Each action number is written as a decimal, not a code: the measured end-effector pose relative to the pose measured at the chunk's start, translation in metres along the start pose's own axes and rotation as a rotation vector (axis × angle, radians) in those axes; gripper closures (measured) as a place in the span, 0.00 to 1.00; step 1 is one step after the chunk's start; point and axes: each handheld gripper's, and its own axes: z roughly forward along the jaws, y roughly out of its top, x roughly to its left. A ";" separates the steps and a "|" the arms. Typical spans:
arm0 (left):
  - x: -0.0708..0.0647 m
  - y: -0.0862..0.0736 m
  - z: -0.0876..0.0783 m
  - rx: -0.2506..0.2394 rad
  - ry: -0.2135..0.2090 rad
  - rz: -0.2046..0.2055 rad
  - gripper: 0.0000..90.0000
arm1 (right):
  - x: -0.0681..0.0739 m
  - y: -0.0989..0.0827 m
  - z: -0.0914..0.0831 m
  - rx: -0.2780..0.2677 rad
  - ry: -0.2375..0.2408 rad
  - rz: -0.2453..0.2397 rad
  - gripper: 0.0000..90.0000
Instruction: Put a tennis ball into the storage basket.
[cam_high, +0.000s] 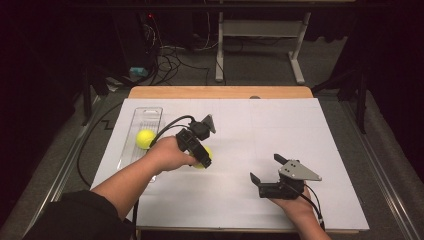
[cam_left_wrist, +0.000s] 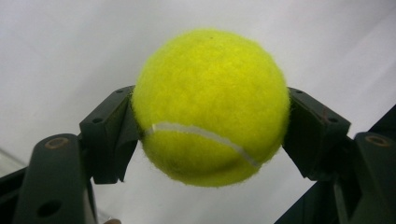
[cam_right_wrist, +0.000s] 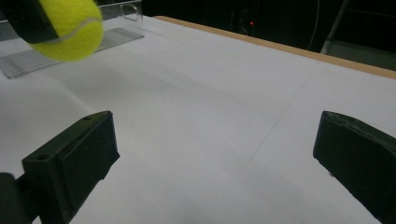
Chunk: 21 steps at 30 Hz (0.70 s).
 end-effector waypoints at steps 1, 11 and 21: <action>0.003 -0.002 -0.001 -0.001 0.001 -0.007 0.29 | -0.002 -0.001 -0.002 -0.002 -0.003 0.002 0.00; 0.034 -0.027 -0.015 -0.012 0.029 -0.082 0.29 | -0.023 -0.010 -0.021 0.003 -0.060 0.028 0.00; 0.070 -0.059 -0.033 -0.021 0.080 -0.174 0.29 | -0.036 -0.021 -0.043 0.003 -0.095 0.043 0.00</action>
